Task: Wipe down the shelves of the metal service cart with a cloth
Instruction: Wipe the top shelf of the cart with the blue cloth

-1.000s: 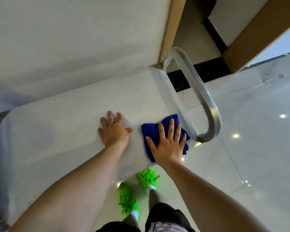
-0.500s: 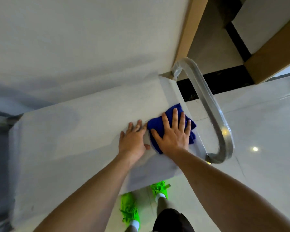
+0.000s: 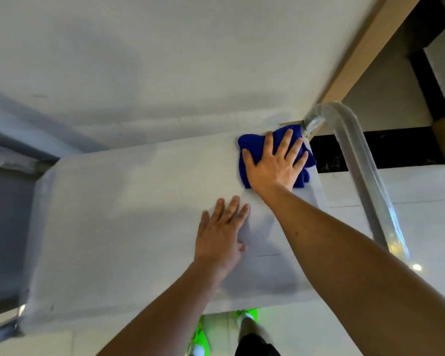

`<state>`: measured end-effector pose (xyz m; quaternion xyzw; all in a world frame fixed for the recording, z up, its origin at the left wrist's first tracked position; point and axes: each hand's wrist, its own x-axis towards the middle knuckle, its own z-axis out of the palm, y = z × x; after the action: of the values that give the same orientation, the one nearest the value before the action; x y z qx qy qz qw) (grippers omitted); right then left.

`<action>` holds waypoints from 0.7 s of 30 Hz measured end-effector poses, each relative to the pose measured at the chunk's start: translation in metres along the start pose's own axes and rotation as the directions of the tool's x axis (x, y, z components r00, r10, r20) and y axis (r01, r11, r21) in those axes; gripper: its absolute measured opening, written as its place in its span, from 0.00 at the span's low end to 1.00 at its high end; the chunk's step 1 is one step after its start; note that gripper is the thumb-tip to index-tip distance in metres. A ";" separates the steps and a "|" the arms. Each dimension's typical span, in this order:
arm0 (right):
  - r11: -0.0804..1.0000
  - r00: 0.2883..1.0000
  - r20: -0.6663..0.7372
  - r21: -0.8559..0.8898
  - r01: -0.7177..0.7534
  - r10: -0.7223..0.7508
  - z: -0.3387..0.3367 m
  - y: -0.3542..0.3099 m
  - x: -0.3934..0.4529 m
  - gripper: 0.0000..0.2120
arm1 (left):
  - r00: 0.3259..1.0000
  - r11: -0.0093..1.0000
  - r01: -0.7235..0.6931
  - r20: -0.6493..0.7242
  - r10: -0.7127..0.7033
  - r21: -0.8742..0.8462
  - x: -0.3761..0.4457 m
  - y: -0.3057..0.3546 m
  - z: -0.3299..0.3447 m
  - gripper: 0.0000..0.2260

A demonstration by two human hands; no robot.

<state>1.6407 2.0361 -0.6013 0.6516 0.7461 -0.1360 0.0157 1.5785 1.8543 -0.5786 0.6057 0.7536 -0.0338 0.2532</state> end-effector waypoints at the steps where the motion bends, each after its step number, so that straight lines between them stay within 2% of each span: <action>1: 1.000 1.000 0.009 -0.003 -0.005 0.005 0.000 -0.002 0.000 0.42 | 1.000 1.000 -0.004 -0.015 0.004 -0.026 -0.001 -0.001 0.000 0.41; 3: 1.000 1.000 0.019 -0.012 -0.007 0.007 0.000 -0.003 -0.002 0.42 | 0.997 0.988 -0.005 -0.079 -0.007 -0.155 -0.008 -0.008 0.000 0.39; 5: 1.000 0.999 0.032 -0.013 -0.009 0.010 0.000 -0.002 -0.005 0.42 | 0.982 0.960 -0.005 -0.182 -0.048 -0.279 -0.022 -0.023 -0.004 0.33; 7: 0.999 0.999 0.036 -0.014 -0.037 0.037 0.001 -0.006 -0.008 0.42 | 0.949 0.978 0.022 -0.303 -0.085 -0.206 -0.033 -0.047 -0.010 0.27; 10: 0.997 0.996 0.041 -0.009 -0.080 0.080 0.005 -0.024 -0.018 0.42 | 0.886 0.947 0.311 -0.337 -0.319 -0.081 -0.048 -0.089 -0.023 0.26; 13: 0.998 0.997 0.056 -0.016 -0.055 0.056 0.012 -0.052 -0.031 0.42 | 0.789 0.851 0.507 -0.324 -0.522 -0.136 -0.068 -0.131 -0.030 0.25; 17: 0.999 0.996 0.082 -0.024 0.027 -0.025 0.025 -0.101 -0.054 0.42 | 0.800 0.870 0.470 -0.345 -0.492 -0.149 -0.094 -0.168 -0.027 0.25; 21: 0.992 0.988 0.096 -0.036 0.123 -0.119 0.042 -0.159 -0.083 0.41 | 0.788 0.879 0.413 -0.390 -0.477 -0.239 -0.113 -0.194 -0.018 0.24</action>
<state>1.4910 1.9284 -0.5961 0.5977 0.7853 -0.1515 0.0560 1.4080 1.7082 -0.5646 0.3830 0.9126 0.0975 0.1045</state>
